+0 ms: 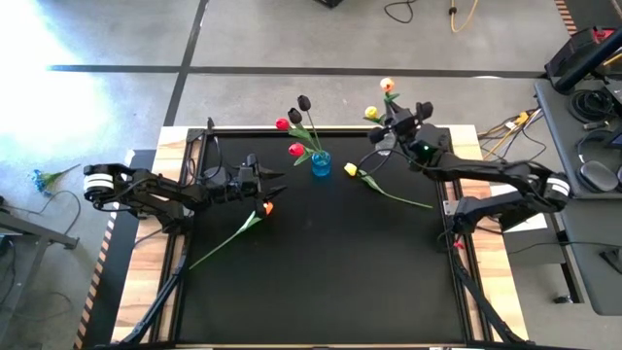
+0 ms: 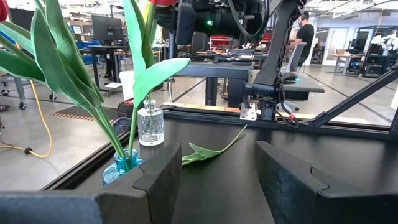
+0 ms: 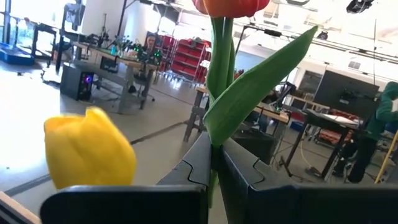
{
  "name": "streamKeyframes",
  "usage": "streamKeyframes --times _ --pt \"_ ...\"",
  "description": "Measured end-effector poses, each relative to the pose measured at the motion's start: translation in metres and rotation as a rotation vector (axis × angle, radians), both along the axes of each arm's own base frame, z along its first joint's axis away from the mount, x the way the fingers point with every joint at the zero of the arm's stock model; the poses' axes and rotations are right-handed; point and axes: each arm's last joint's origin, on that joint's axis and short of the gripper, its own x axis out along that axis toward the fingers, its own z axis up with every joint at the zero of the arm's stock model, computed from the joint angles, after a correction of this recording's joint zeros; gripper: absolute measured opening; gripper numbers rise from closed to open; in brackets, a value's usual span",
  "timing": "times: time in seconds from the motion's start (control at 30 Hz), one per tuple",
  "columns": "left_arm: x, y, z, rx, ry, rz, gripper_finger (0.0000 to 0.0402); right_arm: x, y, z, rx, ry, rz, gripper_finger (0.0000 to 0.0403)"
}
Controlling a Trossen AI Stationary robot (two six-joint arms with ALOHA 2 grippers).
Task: Sort flowers into vase by color
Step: Put the right orange flower into the transparent vase
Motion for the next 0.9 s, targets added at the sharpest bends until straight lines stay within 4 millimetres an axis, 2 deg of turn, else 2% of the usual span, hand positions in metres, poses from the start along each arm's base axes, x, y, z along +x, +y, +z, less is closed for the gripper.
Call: streamKeyframes --times 0.23,0.4,0.7,0.9 --pt "0.0000 0.0000 0.0000 0.001 0.000 0.000 0.0187 0.0041 -0.0031 -0.0082 0.021 0.029 -0.029 0.0013" --pt "0.0000 0.0000 0.0000 0.001 0.000 0.000 0.0187 0.0014 -0.0036 -0.0078 0.030 0.025 -0.110 0.0013" --pt "0.0000 0.0000 0.0000 0.001 0.001 0.000 0.0187 -0.0021 -0.0021 -0.0080 0.061 0.035 -0.129 0.0014" --pt "0.0000 0.0000 0.0000 0.001 0.001 0.000 0.0187 -0.0019 -0.0022 -0.0115 0.095 0.028 -0.126 0.0049"
